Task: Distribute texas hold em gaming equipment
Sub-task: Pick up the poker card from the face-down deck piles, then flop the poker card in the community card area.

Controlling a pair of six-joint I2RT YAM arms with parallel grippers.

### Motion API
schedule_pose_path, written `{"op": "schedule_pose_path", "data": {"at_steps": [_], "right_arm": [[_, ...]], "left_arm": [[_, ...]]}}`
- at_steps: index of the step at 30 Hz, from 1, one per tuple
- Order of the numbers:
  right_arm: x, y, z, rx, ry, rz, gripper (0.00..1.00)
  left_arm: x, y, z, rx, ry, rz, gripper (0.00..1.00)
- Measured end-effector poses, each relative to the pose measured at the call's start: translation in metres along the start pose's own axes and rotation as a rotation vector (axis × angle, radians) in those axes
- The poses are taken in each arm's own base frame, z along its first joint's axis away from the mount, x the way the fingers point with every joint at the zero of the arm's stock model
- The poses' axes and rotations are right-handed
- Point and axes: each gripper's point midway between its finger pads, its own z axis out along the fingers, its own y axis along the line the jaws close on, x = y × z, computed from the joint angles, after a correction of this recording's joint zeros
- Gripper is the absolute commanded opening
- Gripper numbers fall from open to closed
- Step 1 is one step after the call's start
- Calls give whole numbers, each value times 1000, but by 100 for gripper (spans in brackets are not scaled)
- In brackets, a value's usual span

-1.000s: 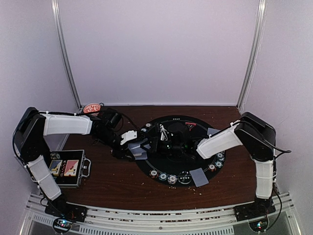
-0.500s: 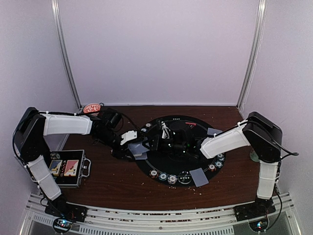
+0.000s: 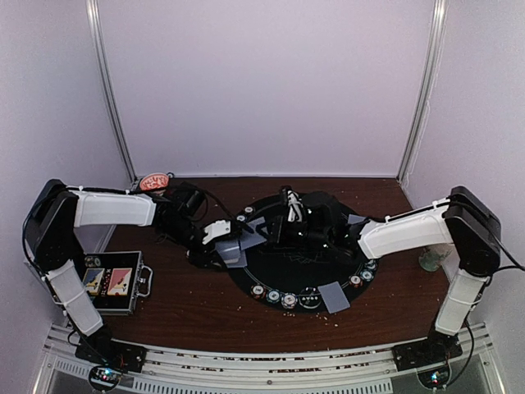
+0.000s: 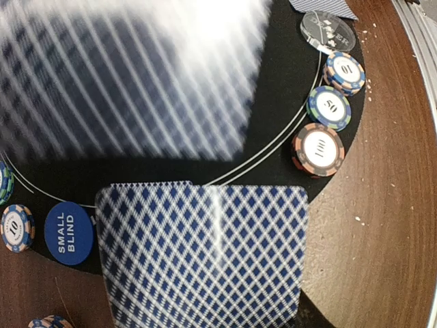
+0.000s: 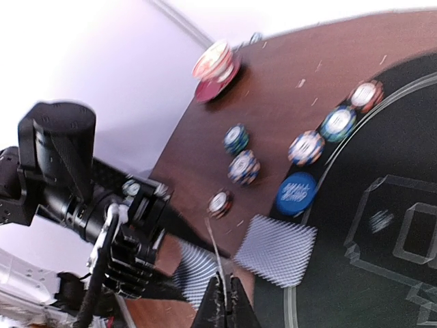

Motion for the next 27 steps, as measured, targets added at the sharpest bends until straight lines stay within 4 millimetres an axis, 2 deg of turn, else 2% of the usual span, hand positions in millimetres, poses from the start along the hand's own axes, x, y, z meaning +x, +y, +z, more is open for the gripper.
{"op": "schedule_pose_path", "data": {"at_steps": [5, 8, 12, 16, 21, 27], "right_arm": [[-42, -20, -29, 174, -106, -177, 0], [-58, -34, -41, 313, -129, -325, 0], [-68, -54, -50, 463, -124, -528, 0], [-76, -60, -56, 542, -113, -712, 0], [-80, -66, -51, 595, -85, -918, 0], [-58, -90, -21, 628, 45, -1182, 0]], "left_arm": [[4, 6, -2, -10, 1, -18, 48], [7, 13, -5, -22, -1, -37, 48], [10, 20, -8, -36, -3, -59, 48], [12, 23, -10, -42, -4, -69, 48], [13, 25, -11, -45, -5, -78, 48], [12, 27, -11, -45, -6, -82, 48]]}}
